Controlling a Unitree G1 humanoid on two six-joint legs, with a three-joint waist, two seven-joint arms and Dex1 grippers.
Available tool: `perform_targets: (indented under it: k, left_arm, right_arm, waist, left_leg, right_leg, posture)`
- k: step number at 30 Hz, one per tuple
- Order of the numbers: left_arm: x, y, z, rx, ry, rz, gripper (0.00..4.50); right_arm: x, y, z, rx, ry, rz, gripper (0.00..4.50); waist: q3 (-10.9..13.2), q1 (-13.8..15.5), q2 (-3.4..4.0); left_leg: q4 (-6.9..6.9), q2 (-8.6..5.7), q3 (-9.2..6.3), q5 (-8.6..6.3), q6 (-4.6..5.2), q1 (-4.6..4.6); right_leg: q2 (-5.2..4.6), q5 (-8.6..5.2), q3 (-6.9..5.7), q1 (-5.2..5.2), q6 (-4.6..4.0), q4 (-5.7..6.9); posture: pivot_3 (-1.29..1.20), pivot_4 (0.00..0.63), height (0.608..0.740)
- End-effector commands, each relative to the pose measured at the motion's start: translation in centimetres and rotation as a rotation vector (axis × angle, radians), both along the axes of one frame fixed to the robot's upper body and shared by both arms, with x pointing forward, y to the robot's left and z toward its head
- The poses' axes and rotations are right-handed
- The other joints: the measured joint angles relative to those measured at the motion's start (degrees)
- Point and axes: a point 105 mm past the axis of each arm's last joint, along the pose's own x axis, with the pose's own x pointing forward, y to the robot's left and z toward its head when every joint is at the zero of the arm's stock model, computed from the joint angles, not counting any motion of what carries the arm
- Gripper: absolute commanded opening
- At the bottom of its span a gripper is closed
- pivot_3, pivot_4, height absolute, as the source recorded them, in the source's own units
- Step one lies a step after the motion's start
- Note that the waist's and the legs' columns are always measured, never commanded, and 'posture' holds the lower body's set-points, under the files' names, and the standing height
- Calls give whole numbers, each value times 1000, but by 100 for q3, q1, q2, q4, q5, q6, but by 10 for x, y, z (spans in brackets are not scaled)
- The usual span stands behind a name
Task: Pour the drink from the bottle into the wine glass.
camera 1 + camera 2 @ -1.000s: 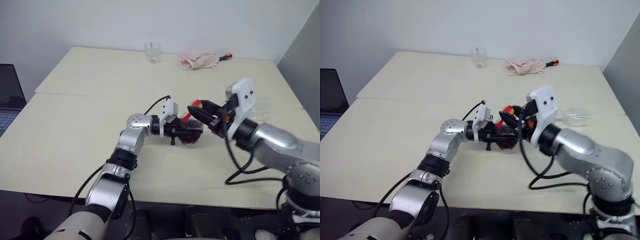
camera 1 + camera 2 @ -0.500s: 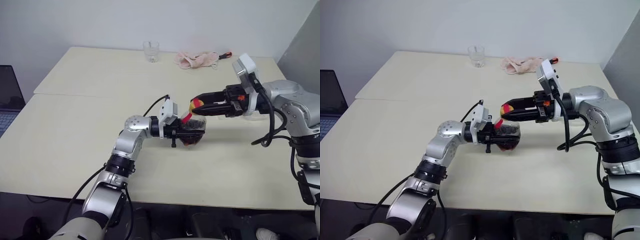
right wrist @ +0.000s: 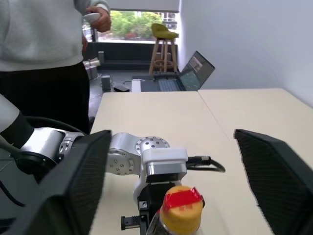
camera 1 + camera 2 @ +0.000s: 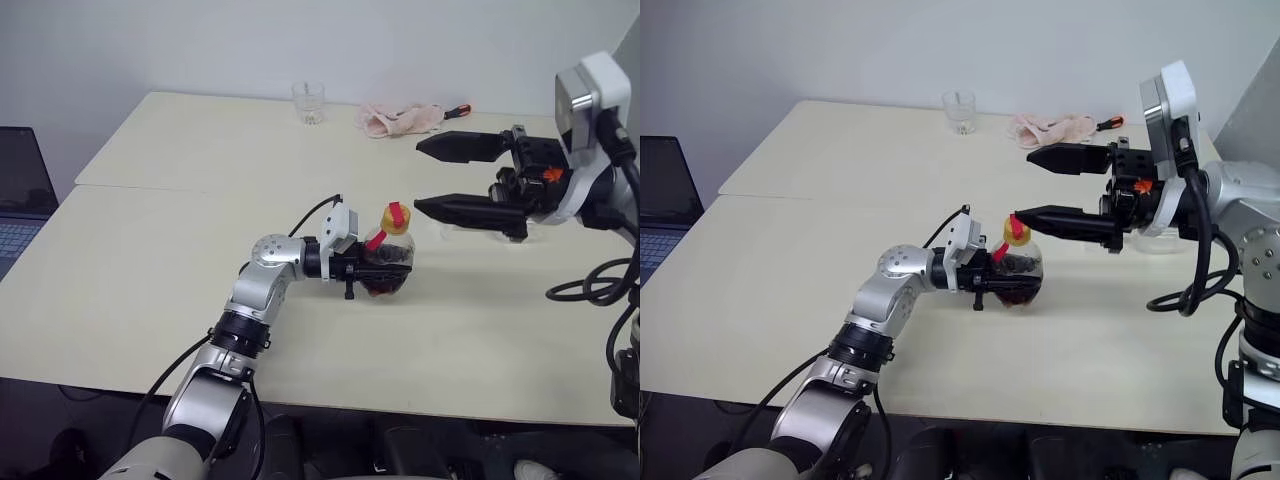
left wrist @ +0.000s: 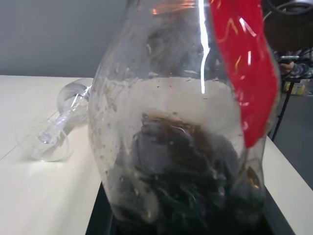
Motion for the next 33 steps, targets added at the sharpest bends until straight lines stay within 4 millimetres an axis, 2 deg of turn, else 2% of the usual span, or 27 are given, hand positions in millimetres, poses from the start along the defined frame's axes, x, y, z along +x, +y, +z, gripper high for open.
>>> perform_targets:
  k: [1, 5, 7, 9, 12, 21, 25, 33]
  left_arm:
    - [1, -3, 7, -25, -33, -4, 1133]
    - [12, -1, 8, -49, -37, 62, 1133]
    - [17, -1, 8, -56, -41, 86, 1133]
    - [18, -2, 6, -54, -42, 84, 1133]
    - [18, -6, 6, -53, -47, 69, 1133]
    - [25, -13, 10, -63, -72, 57, 1083]
    - [30, -12, 12, -61, -92, 67, 1078]
    - [33, -12, 13, -59, -99, 64, 1057]
  right_arm:
    - [-4, -8, 4, 1, -61, -231, 4500]
    - [5, -5, -7, -5, -50, -509, 4500]
    - [2, 9, -10, 36, -53, -583, 4500]
    - [-2, 22, -12, 87, -33, -609, 4500]
    - [-6, 28, -15, 138, 22, -636, 4500]
    - [-7, 23, -38, 140, 234, -804, 4500]
    - [-8, 33, -45, 145, 310, -817, 4500]
    - [-3, 35, -50, 153, 339, -889, 4500]
  waist:
    - [0, -4, 0]
    - [-1, -53, 1]
    - [0, -73, 1]
    - [-1, -91, 1]
    - [0, -92, 1]
    - [-1, -69, 0]
    - [-1, -83, -1]
    - [-1, -125, -1]
  left_leg:
    - [2, -1, 1, 0, 0, 0]
    - [-1, 0, -2, 0, 0, 6]
    - [-1, 2, -9, 1, 0, 7]
    - [-4, 2, -10, 1, 0, 6]
    - [-5, 1, -10, 1, 0, 0]
    - [-2, -6, -4, 1, 1, -15]
    - [-5, -5, -6, 1, 1, -15]
    - [-4, -3, -10, 1, 1, -16]
  right_leg:
    - [-1, -2, 1, -1, 4, 2]
    - [1, -9, 11, -1, 16, 5]
    - [2, -8, 18, -1, 15, 7]
    - [4, -8, 20, -2, 15, 7]
    - [5, -8, 20, -4, 15, 4]
    - [-7, -9, 20, -2, 19, -17]
    - [-1, -9, 17, -2, 19, -16]
    - [-1, -9, 18, -3, 19, -17]
  posture:
    - [0, 150, 740]
    - [0, 150, 740]
    - [0, 150, 740]
    - [0, 150, 740]
    - [0, 150, 740]
    - [0, 150, 740]
    - [0, 150, 740]
    - [0, 150, 740]
